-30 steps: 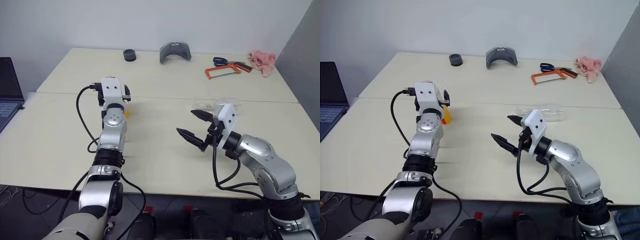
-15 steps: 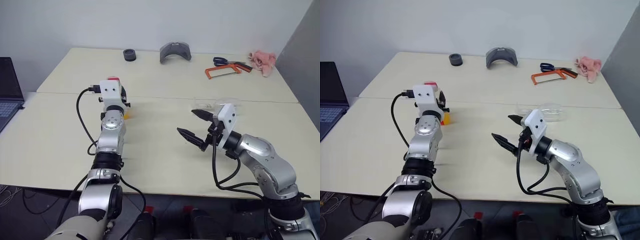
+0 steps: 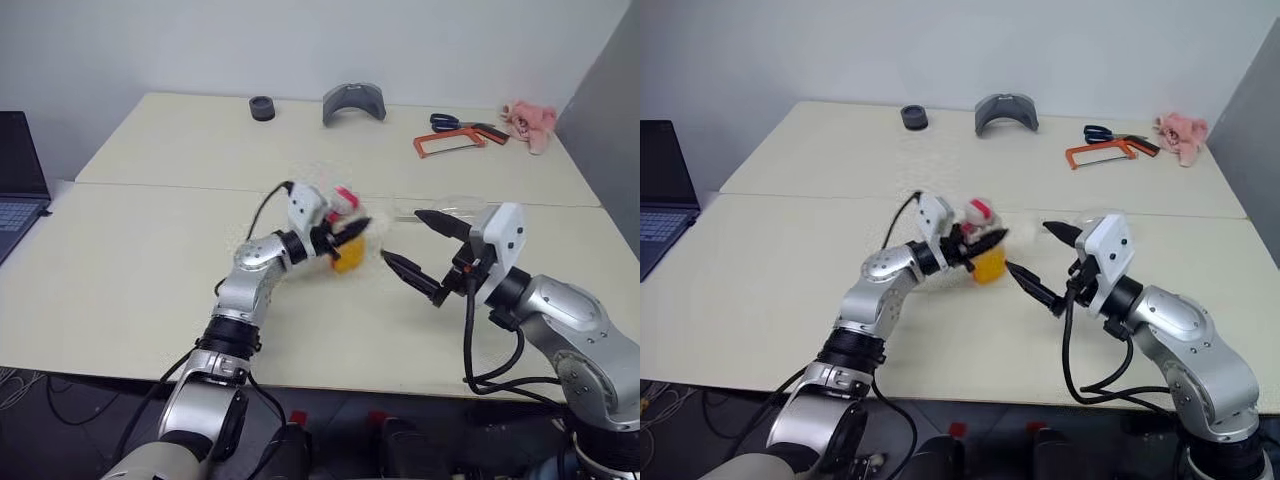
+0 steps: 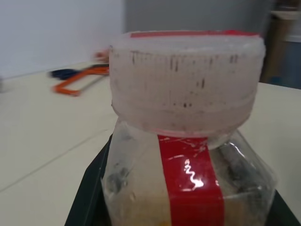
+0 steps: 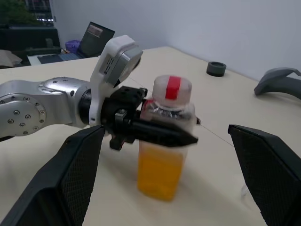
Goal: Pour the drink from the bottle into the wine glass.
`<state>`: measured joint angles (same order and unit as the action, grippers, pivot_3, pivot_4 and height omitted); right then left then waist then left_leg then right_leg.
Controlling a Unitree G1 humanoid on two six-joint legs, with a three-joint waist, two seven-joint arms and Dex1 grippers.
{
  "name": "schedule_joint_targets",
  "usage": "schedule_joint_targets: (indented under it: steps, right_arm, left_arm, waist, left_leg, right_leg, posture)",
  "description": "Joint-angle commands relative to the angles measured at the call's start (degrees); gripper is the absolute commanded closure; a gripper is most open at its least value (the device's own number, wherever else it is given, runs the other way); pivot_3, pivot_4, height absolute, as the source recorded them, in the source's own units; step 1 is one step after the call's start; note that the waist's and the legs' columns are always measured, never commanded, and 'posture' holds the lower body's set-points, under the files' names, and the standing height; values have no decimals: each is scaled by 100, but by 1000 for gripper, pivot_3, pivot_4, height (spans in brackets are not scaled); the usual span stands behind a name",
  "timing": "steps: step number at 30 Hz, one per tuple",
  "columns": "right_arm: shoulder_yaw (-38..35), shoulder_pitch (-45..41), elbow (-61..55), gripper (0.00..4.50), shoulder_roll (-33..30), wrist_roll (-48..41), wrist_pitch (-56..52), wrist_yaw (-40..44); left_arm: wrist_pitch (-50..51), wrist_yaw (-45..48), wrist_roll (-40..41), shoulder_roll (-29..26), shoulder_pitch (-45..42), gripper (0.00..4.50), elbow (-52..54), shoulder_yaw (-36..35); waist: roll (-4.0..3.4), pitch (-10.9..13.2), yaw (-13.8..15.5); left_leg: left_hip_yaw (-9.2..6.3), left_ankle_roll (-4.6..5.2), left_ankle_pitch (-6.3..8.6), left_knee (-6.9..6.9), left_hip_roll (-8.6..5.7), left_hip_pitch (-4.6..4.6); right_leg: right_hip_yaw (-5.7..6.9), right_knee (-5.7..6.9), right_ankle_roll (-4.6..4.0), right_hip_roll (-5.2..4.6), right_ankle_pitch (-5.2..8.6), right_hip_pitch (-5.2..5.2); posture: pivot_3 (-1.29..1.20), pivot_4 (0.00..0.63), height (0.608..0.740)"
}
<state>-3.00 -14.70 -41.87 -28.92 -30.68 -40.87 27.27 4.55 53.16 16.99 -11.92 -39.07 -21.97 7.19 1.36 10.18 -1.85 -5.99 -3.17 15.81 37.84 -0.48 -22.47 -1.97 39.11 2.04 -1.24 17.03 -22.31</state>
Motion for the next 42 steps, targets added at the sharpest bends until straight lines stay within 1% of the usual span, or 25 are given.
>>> schedule_joint_targets:
  steps: [1,4,9,13,19,22,27,28,29,30,32,33,35,37,38,40,42]
  right_arm:
    - [201,-364,-221,0,135,-19,-326,-417]
    - [407,-598,-87,0,264,134,-492,-666]
    - [657,-793,155,0,440,421,-502,-931]
    - [647,-846,334,0,568,594,-401,-1043]
    - [638,-758,421,0,682,605,-316,-990]
    - [639,-760,493,579,781,565,-205,-929]
    - [716,-801,624,2355,744,591,-84,-708]
    - [733,-827,677,2602,725,548,-46,-590]
    - [768,-875,756,2596,657,527,28,-407]
    - [834,-962,885,2596,498,530,211,-49]
    - [944,-1211,1288,2596,77,528,741,930]
    - [1031,-1414,1575,2596,-201,498,1010,1604]
    - [1238,-1894,2205,2596,-633,578,1492,2671]
    - [1391,-2421,2873,2596,-850,636,1799,3438]
    - [1406,-2648,3196,2596,-861,658,1912,3638]
    - [1410,-2949,3587,2596,-870,567,1790,3928]
    - [1409,-2944,3641,2596,-921,555,1628,4018]
  left_arm:
    - [-185,832,120,55,-319,2756,202,266]
    - [-584,1047,-95,118,-523,2756,-129,365]
    - [-809,1160,-142,198,-616,2756,-388,326]
    - [-903,1189,-186,222,-572,2756,-439,319]
    - [-886,1208,-203,197,-457,2756,-378,320]
    - [-831,1222,-194,172,-422,2756,-386,305]
    - [-800,1262,-182,137,-440,2756,-415,283]
    - [-776,1275,-168,126,-457,2756,-414,274]
    - [-733,1303,-144,115,-481,2757,-414,265]
    - [-678,1360,-109,96,-510,2757,-406,260]
    - [-488,1549,-17,43,-572,2757,-385,273]
    - [-444,1685,4,-6,-605,2759,-384,294]
    - [-366,1940,30,-105,-662,2760,-395,322]
    - [-309,2131,43,-172,-712,2761,-417,316]
    - [-315,2199,28,-191,-732,2761,-434,316]
    - [-350,2223,-6,-192,-767,2763,-482,290]
    - [-383,2123,-27,-164,-787,2764,-509,236]
  waist:
    - [-1,1,-11]
    - [-2,1,-3]
    - [-3,1,-1]
    - [-3,1,3]
    - [-3,1,-2]
    - [-3,1,-2]
    - [-3,1,-2]
    - [-3,1,-2]
    - [-3,1,-2]
    - [-4,1,-3]
    - [-5,2,-3]
    - [-6,3,-3]
    - [-12,7,-13]
    - [-18,11,-23]
    - [-18,11,-29]
    - [-19,12,-32]
    - [-19,11,-18]
  left_leg:
    - [1,14,8,0,0,2]
    - [-1,17,9,1,0,1]
    - [-2,18,10,1,0,1]
    - [-5,18,10,2,-1,-4]
    - [-6,19,10,2,0,-4]
    - [-5,19,10,3,-1,-4]
    - [-6,19,10,3,-1,-4]
    - [-6,19,10,3,-1,-4]
    - [-6,19,10,3,-1,-3]
    - [-6,19,10,3,-1,-3]
    - [-2,20,11,4,-2,-2]
    - [-1,20,11,6,-3,-2]
    - [12,21,11,6,-6,-2]
    - [21,22,12,7,-7,0]
    - [20,22,12,5,-4,1]
    - [21,22,12,5,-3,0]
    - [16,21,11,5,5,-1]
  right_leg:
    - [-1,1,0,2,0,0]
    - [4,2,0,7,0,0]
    - [0,1,0,1,0,0]
    - [2,0,0,0,0,-3]
    - [2,2,0,0,0,-4]
    - [2,2,0,0,0,-4]
    - [2,2,0,0,0,-4]
    - [3,2,0,0,0,-4]
    - [3,2,0,0,0,-4]
    - [3,3,0,0,0,-4]
    - [2,3,1,0,-1,-4]
    - [4,2,1,1,-1,-2]
    - [7,0,2,2,-2,-1]
    - [7,0,2,8,-2,-1]
    - [10,0,2,9,-2,-1]
    - [14,0,-3,13,-5,-2]
    - [14,0,-5,8,-5,-2]
  posture:
    - [0,150,740]
    - [0,150,740]
    - [0,150,740]
    - [0,150,740]
    - [0,150,740]
    - [0,150,740]
    - [0,150,740]
    - [0,150,740]
    - [0,150,740]
    - [0,150,740]
    - [0,150,740]
    - [0,150,740]
    - [0,150,740]
    - [0,150,740]
    - [0,150,740]
    - [0,150,740]
    - [0,150,740]
